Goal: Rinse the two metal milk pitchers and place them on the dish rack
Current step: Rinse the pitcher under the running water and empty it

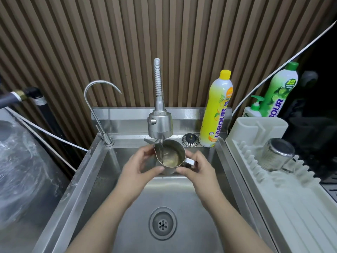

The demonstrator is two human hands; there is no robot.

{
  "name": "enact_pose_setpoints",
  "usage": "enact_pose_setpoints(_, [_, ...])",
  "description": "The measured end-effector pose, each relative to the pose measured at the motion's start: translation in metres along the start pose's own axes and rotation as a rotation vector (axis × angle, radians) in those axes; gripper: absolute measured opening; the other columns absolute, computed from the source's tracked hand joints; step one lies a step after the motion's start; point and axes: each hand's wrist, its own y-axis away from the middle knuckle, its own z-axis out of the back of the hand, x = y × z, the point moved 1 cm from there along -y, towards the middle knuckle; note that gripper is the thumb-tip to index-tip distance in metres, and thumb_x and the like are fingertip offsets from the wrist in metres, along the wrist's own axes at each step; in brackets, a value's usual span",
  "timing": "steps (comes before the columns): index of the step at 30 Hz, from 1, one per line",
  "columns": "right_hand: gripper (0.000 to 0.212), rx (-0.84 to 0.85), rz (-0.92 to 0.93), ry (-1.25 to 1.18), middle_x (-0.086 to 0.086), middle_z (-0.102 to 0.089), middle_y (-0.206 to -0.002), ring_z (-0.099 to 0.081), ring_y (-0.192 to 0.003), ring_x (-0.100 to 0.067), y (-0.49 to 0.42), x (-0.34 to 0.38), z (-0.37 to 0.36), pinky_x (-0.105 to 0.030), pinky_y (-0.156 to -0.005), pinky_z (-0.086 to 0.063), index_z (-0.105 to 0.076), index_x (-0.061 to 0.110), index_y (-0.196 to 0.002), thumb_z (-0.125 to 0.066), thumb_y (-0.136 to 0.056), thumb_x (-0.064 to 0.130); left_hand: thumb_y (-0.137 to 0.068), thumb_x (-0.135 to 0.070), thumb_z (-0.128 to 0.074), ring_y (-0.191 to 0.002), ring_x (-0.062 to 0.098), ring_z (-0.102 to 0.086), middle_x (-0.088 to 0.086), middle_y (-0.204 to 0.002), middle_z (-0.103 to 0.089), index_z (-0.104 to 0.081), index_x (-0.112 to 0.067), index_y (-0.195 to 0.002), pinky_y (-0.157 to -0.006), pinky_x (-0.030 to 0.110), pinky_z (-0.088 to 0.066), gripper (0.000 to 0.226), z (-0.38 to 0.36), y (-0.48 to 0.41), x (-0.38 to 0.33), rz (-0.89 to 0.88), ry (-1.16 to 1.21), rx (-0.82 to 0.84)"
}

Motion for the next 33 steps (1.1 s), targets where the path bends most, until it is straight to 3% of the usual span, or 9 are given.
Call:
enact_pose_setpoints(5, [0.034, 0.127, -0.063, -0.360, 0.016, -0.048, -0.057, -0.044, -0.057, -0.001, -0.005, -0.014, -0.023, -0.014, -0.059, -0.037, -0.035, 0.018, -0.066, -0.066, -0.069, 0.004, -0.062, -0.051, -0.066, -0.108, -0.020, -0.047, -0.043, -0.108, -0.054, -0.048, -0.052, -0.110, -0.089, -0.002, -0.030, 0.051, 0.020, -0.001, -0.036, -0.215, -0.432, 0.007])
enact_pose_setpoints(8, [0.034, 0.213, -0.096, -0.372, 0.004, -0.048, -0.062, -0.049, -0.064, -0.011, -0.012, -0.015, -0.023, -0.023, -0.066, -0.041, -0.037, 0.019, -0.066, -0.070, -0.067, 0.014, -0.059, -0.053, -0.074, -0.100, -0.010, -0.054, -0.024, -0.101, -0.058, -0.058, -0.036, -0.107, -0.085, 0.002, -0.038, 0.053, 0.023, 0.003, -0.038, -0.189, -0.489, -0.081])
enact_pose_setpoints(12, [0.031, 0.324, -0.131, -0.270, 0.007, -0.058, -0.053, -0.056, -0.051, -0.010, -0.018, -0.002, -0.010, -0.020, -0.057, -0.047, -0.036, 0.015, -0.067, -0.065, -0.073, 0.011, -0.048, -0.053, -0.081, -0.071, 0.016, -0.060, -0.003, -0.082, -0.062, -0.058, -0.020, -0.084, -0.068, 0.027, -0.049, 0.053, 0.014, 0.015, -0.027, 0.084, -0.313, -0.245])
enact_pose_setpoints(15, [0.036, 0.315, -0.153, -0.067, 0.000, -0.055, -0.052, -0.053, -0.050, -0.016, -0.024, 0.013, 0.005, -0.028, -0.057, -0.046, -0.042, 0.012, -0.068, -0.078, -0.068, 0.017, -0.056, -0.034, -0.089, -0.072, 0.018, -0.055, 0.005, -0.078, -0.059, -0.058, -0.008, -0.084, -0.066, 0.025, -0.044, 0.049, -0.003, 0.026, -0.014, 0.273, 0.022, -0.252])
enact_pose_setpoints(19, [0.051, 0.223, -0.079, 0.528, 0.000, -0.053, -0.058, -0.054, -0.059, -0.025, -0.028, 0.044, 0.018, -0.038, -0.064, -0.049, -0.039, 0.020, -0.058, -0.080, -0.053, 0.050, -0.064, -0.029, -0.083, -0.088, 0.018, -0.061, 0.010, -0.093, -0.065, -0.061, -0.006, -0.098, -0.089, 0.035, -0.049, 0.047, -0.027, 0.035, 0.003, 0.428, 0.356, -0.118])
enact_pose_setpoints(24, [0.039, 0.143, 0.174, 0.942, 0.002, -0.059, -0.073, -0.050, -0.071, -0.022, -0.014, 0.071, 0.022, -0.028, -0.057, -0.036, -0.045, 0.021, -0.072, -0.076, -0.068, 0.043, -0.073, -0.015, -0.077, -0.095, 0.004, -0.067, 0.002, -0.112, -0.068, -0.058, -0.016, -0.110, -0.084, 0.024, -0.055, 0.042, -0.038, 0.027, 0.010, 0.289, 0.351, -0.009])
enact_pose_setpoints(27, [0.027, 0.095, 0.123, 0.605, 0.015, -0.070, -0.091, -0.059, -0.075, -0.003, -0.008, 0.057, 0.022, -0.023, -0.069, -0.045, -0.056, 0.037, -0.073, -0.079, -0.069, 0.025, -0.075, 0.000, -0.073, -0.103, 0.006, -0.064, -0.005, -0.110, -0.068, -0.056, -0.022, -0.108, -0.086, 0.020, -0.052, 0.043, -0.028, 0.014, 0.007, 0.149, 0.245, -0.044])
enact_pose_setpoints(29, [0.034, 0.072, 0.060, 0.273, 0.027, -0.070, -0.092, -0.060, -0.078, 0.009, -0.004, 0.038, 0.014, -0.015, -0.077, -0.048, -0.059, 0.039, -0.073, -0.078, -0.071, 0.011, -0.069, -0.017, -0.081, -0.113, 0.000, -0.059, -0.011, -0.117, -0.065, -0.057, -0.036, -0.111, -0.098, 0.022, -0.045, 0.052, -0.011, 0.007, 0.004, 0.022, 0.074, -0.065])
enact_pose_setpoints(33, [0.027, 0.152, -0.071, -0.286, 0.016, -0.064, -0.075, -0.056, -0.069, -0.006, 0.000, 0.001, -0.011, -0.022, -0.075, -0.044, -0.044, 0.018, -0.068, -0.067, -0.071, 0.004, -0.064, -0.054, -0.065, -0.117, -0.021, -0.042, -0.030, -0.122, -0.050, -0.045, -0.053, -0.117, -0.098, 0.002, -0.029, 0.057, 0.017, -0.004, -0.019, -0.171, -0.394, 0.014])
